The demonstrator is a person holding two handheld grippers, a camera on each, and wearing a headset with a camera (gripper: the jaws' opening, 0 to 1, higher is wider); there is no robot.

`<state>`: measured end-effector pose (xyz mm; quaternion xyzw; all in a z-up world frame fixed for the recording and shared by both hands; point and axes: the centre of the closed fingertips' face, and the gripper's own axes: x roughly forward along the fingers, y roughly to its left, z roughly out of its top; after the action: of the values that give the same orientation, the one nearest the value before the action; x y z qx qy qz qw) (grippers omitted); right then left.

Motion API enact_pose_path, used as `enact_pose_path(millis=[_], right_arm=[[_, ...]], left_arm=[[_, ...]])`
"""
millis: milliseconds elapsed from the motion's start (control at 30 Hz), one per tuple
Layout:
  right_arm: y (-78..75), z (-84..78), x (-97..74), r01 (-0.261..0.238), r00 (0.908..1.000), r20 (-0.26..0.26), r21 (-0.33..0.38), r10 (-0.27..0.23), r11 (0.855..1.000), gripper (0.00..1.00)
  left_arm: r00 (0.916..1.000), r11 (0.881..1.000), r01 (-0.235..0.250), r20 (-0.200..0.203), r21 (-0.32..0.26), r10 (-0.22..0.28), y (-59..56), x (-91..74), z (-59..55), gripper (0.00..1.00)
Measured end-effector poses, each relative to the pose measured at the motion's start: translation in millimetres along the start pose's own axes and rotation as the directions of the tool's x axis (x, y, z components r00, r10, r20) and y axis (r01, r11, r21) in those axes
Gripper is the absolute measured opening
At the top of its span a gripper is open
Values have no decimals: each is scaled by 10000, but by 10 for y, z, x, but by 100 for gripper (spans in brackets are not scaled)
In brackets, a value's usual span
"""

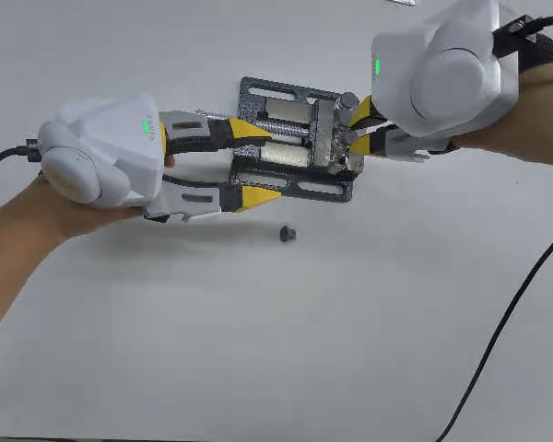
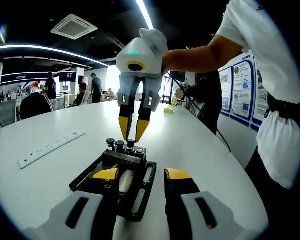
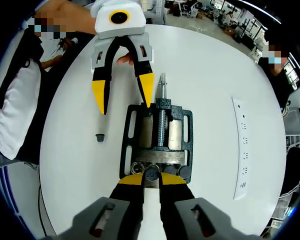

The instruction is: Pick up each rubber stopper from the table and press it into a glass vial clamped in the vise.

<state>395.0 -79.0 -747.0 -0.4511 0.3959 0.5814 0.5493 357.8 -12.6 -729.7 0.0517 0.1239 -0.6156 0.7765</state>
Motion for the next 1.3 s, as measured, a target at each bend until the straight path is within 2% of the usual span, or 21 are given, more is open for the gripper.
enact_pose_path(millis=[333,667,1100,1300], right_arm=[[-13,12,24,-63,9998,-175,-144,60,9999,10],[-12,1,48,-207,9979,-622,-565,171,9982,10],[-14,-4,54,-270,9971,-731,-622,225,9977,12],[-4,-3,50,-256,9977,-631,-474,226,9985,17]], left_arm=[[10000,10000,-13,-24,42,13,-22,-15,-9,33],[10000,10000,4,-46,28,-3,-44,-17,-21,33],[10000,10000,35,-75,24,-35,-50,-11,-25,33],[10000,10000,44,-56,10,-44,-59,-9,-16,32]])
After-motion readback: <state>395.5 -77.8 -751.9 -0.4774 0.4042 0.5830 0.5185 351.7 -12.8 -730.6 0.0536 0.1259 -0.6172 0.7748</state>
